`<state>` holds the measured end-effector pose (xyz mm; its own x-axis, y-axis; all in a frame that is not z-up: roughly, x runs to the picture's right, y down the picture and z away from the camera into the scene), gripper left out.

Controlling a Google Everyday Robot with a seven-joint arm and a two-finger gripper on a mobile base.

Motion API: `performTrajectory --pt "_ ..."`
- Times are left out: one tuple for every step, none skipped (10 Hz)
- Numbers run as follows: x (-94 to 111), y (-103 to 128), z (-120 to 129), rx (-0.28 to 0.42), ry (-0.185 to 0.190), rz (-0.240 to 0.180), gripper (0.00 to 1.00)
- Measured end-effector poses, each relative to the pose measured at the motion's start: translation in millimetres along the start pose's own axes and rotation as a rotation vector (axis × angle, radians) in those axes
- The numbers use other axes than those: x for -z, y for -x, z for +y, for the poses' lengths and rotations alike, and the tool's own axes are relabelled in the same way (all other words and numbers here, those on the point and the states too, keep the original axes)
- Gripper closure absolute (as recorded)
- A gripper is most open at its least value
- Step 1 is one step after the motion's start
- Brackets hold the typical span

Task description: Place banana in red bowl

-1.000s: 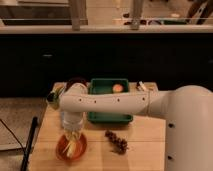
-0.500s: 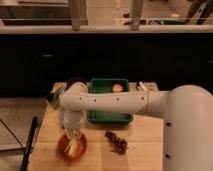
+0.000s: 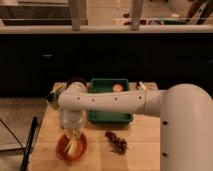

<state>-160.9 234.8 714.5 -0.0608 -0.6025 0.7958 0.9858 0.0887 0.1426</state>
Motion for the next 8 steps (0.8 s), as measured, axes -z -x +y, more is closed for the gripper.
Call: performTrajectory --pt "-0.4 -0.5 -0.8 0.000 0.001 0.000 0.39" --pt "-1.1 -0.8 -1.6 0.002 0.001 -0.001 0.27" --pt "-1.7 -0.7 -1.6 0.004 0.001 -0.002 0.21" --pt "-1.9 -0.7 -1.2 0.005 0.001 -0.002 0.20" --pt "-2.0 -0.9 0.0 0.006 -0.001 -0.002 0.20" --pt "-1.9 -1.2 0.2 0.008 -0.006 -0.001 0.20" --pt "-1.6 -1.5 0.7 0.009 -0.008 -0.001 0.20" --pt "-0.9 -1.9 1.0 0.011 -0.012 0.000 0.20"
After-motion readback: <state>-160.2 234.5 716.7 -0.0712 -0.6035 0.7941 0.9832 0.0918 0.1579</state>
